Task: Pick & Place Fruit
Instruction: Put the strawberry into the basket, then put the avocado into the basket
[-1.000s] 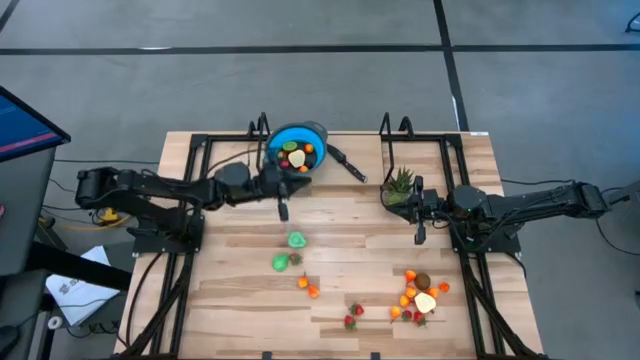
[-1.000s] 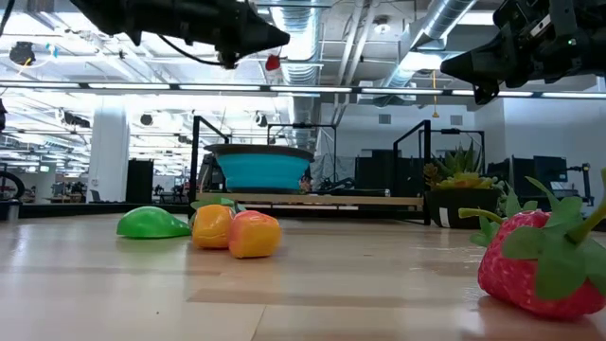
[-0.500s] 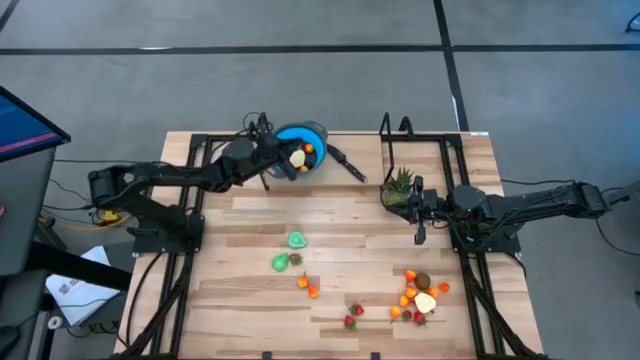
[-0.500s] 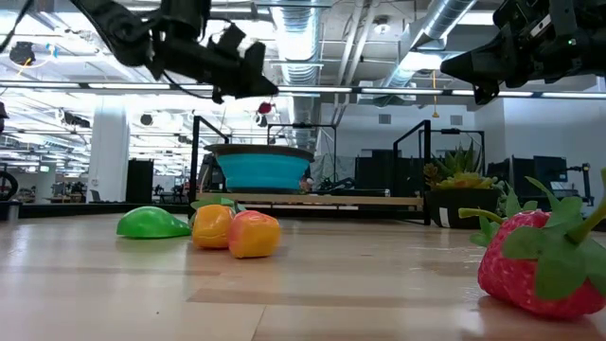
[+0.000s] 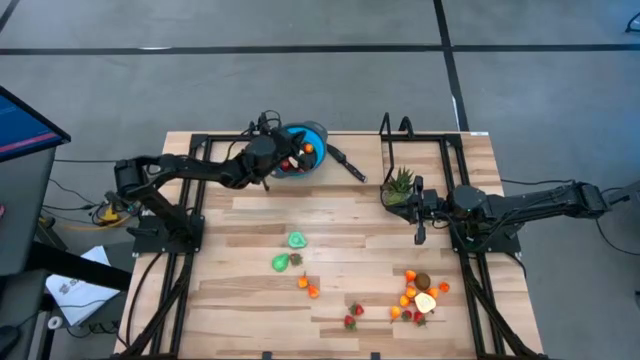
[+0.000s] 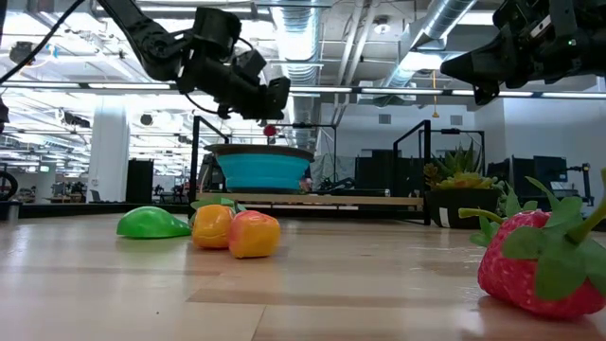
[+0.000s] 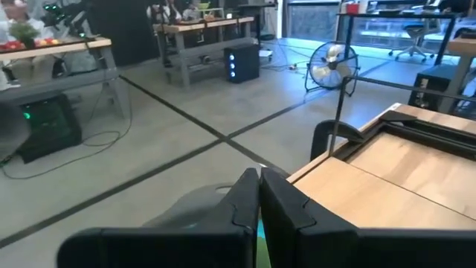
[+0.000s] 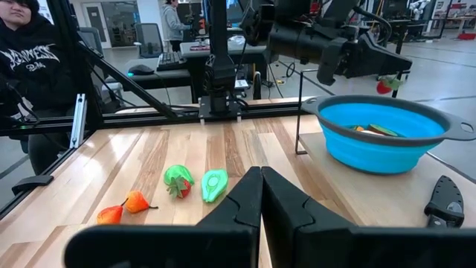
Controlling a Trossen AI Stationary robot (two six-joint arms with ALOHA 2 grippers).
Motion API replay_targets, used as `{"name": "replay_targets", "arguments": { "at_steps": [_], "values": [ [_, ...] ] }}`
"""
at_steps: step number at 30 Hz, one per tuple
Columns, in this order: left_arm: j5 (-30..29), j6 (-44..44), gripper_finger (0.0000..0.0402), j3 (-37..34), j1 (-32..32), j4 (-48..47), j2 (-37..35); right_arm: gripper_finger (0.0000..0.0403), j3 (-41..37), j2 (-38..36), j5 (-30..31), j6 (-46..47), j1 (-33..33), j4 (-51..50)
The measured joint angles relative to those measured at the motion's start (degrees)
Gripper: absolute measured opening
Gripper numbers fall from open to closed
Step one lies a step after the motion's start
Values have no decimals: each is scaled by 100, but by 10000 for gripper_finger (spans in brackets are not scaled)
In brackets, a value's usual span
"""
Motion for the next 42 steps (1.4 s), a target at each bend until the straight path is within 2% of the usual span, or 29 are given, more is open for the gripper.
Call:
{"name": "replay_targets", "arguments": {
  "at_steps": [8,18,21,27,32,34,39,42],
  "values": [
    [-67,-17,16,1,0,6,-7,1,0,0,0,0,0,-40],
    [-69,-20,84,1,-22,7,-9,1,0,0,0,0,2,-87],
    [-67,-20,71,1,-48,7,-9,1,0,0,0,0,2,-87],
    [-67,7,11,1,-339,11,-115,1,0,0,0,0,2,-87],
    [-63,464,5,1,-754,-26,-455,1,0,0,-1,3,9,-145],
    [303,631,6,1,-899,-186,-661,1,0,0,0,53,9,-228],
    [2499,595,2,-252,-1095,-547,-1287,1,0,2,0,209,8,-438],
    [3091,585,2,-581,-1206,-617,-1703,1,0,0,0,212,7,-440]
  ]
}}
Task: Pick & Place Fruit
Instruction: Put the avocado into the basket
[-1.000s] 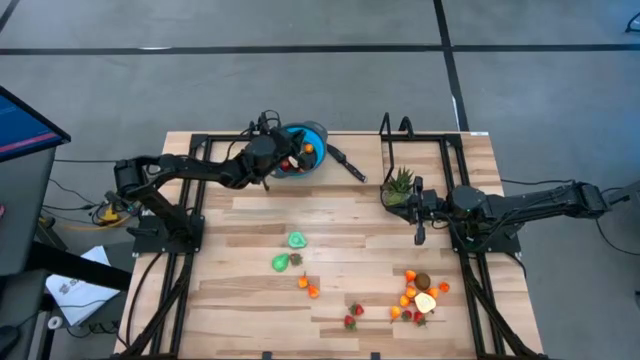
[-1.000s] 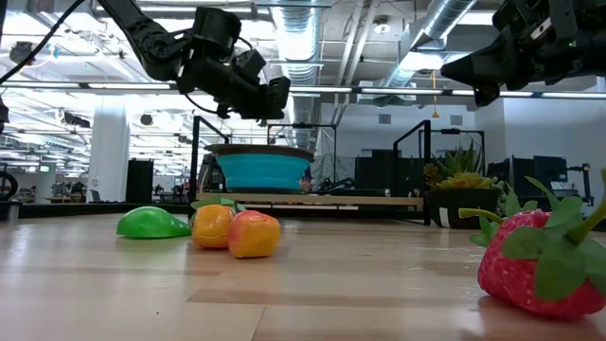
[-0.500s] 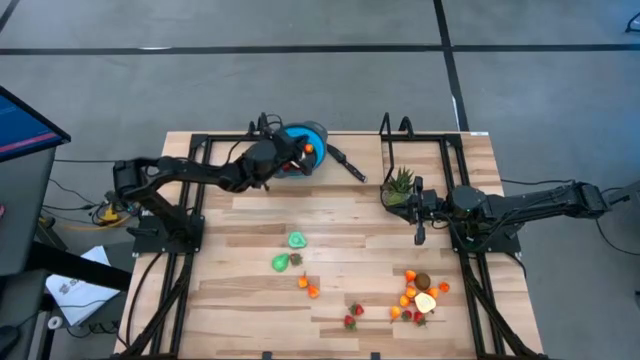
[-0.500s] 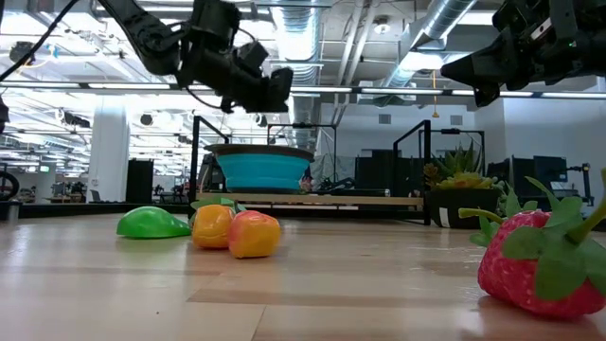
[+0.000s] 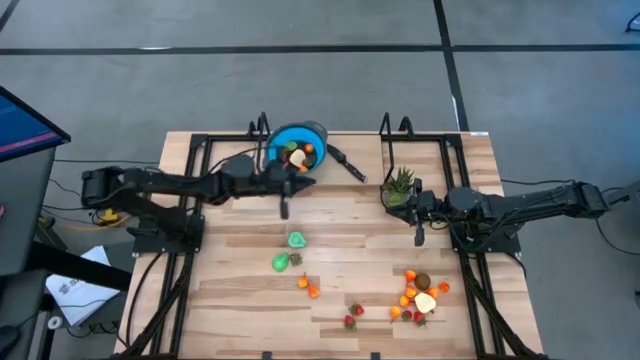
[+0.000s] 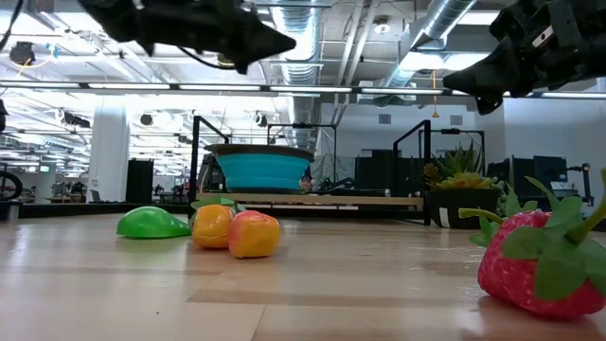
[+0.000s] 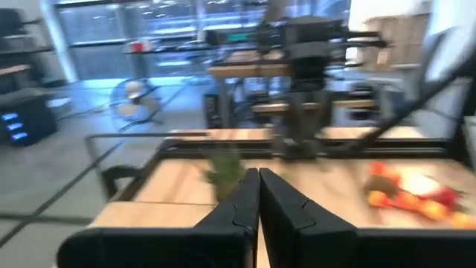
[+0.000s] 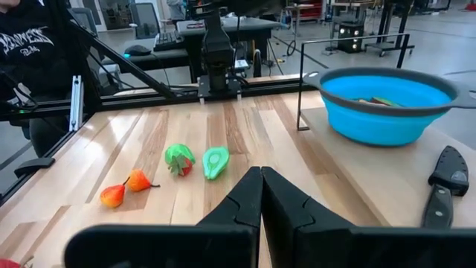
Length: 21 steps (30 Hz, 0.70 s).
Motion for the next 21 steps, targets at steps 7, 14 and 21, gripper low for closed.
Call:
{"name": "replay_targets", "arguments": {
  "at_steps": [7,14,21],
  "values": [
    [117,-150,2,-916,-261,-52,-1149,1,0,0,-2,127,0,14],
    [122,-425,2,-1531,-388,-29,-1938,1,0,0,-2,245,9,25],
    [123,-454,2,-1648,-411,-12,-2069,1,0,0,-4,216,7,23]
  ]
}}
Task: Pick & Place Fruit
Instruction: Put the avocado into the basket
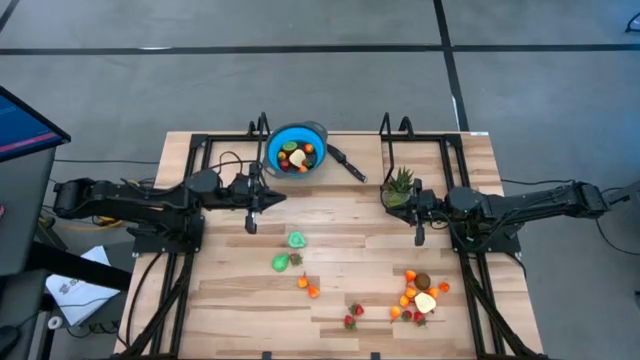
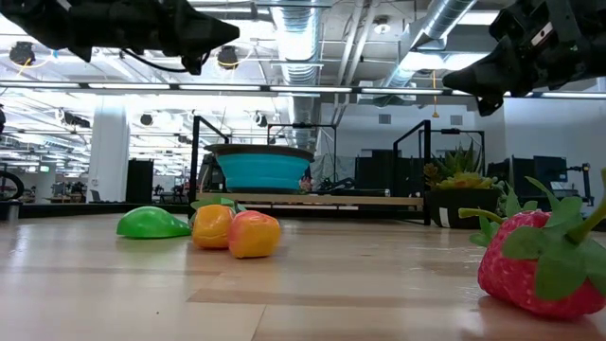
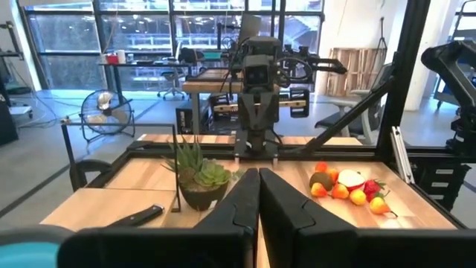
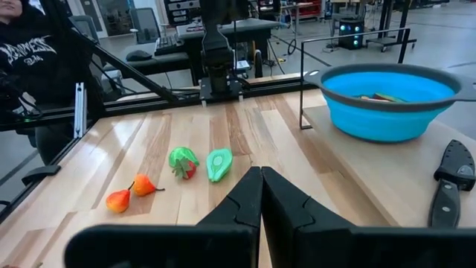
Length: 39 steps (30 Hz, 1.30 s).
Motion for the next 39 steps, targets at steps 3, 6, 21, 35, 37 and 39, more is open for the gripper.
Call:
{"name": "replay_targets", "arguments": {
  "at_steps": [3,6,21,35,37,39],
  "values": [
    [0,-1,1,0,0,6,0,1,0,0,0,93,0,-2],
    [3,-1,1,0,1,5,0,1,0,0,0,173,0,-3],
    [-136,348,23,0,9,15,2,1,0,0,0,129,0,-4],
    [-158,348,182,0,9,5,7,1,0,0,0,114,0,-4],
    [-157,348,202,0,9,5,7,1,0,0,0,114,0,-4],
    [-157,348,221,0,9,6,7,1,0,0,0,114,0,-4]
  ]
}}
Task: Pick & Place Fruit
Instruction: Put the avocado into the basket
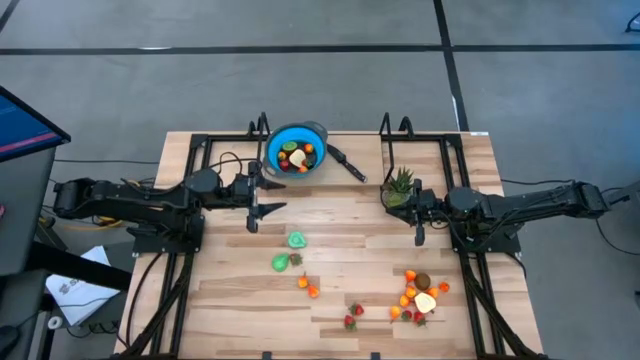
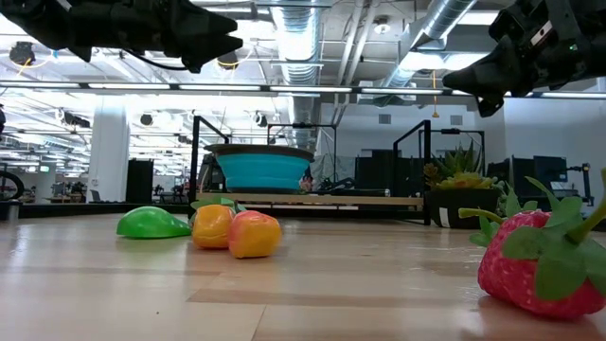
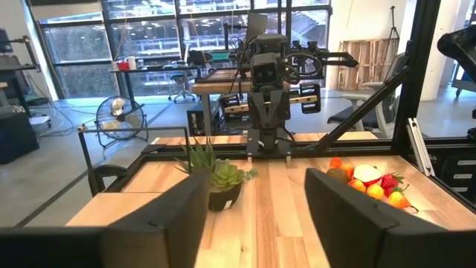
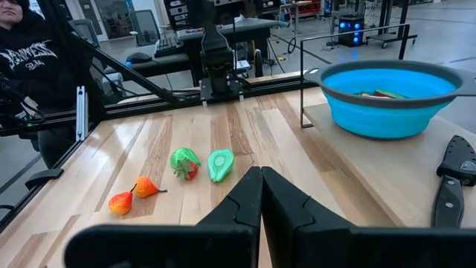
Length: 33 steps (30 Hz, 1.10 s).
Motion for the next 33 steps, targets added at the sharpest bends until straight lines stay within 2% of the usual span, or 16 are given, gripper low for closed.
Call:
{"name": "replay_targets", "arguments": {
  "at_steps": [8,19,28,33],
  "values": [
    [4,0,267,2,0,49,0,1,0,0,0,-280,0,-1],
    [44,-5,259,2,-61,104,0,1,0,0,-1,-300,0,-2],
    [15,-43,250,182,-766,182,2,1,0,-1,-1,-284,0,-2],
    [-665,35,250,260,-1359,184,227,1,0,-2,-2,-95,2,0]
  ]
}}
